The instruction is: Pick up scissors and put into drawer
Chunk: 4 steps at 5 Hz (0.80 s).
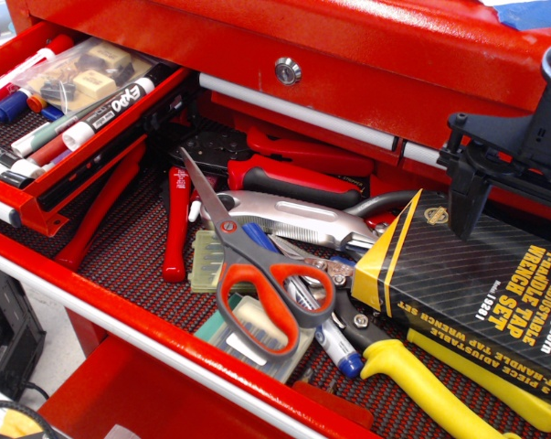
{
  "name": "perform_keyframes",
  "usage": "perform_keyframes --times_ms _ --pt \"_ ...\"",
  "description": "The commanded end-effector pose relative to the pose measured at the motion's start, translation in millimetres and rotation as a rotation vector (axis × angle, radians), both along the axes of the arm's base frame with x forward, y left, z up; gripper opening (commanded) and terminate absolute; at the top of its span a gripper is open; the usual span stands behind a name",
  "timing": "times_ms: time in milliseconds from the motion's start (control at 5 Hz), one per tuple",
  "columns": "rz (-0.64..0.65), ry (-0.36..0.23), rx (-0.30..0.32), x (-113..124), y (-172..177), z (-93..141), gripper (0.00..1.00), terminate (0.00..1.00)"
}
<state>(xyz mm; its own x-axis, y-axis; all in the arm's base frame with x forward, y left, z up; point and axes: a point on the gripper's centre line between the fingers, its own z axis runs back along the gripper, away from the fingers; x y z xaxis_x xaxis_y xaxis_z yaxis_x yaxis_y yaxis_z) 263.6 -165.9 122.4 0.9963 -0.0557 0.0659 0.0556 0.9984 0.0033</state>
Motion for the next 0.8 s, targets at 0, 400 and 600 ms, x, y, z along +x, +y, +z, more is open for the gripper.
perform_keyframes --times_ms 0,400,600 --pt "0.0 0.0 0.0 0.0 0.0 0.0 1.0 0.0" --pt "0.138 -0.055 0.172 -0.2 65.6 16.4 1.0 0.0" --pt "0.247 -0.068 0.219 -9.9 102.6 13.4 1.0 0.0"
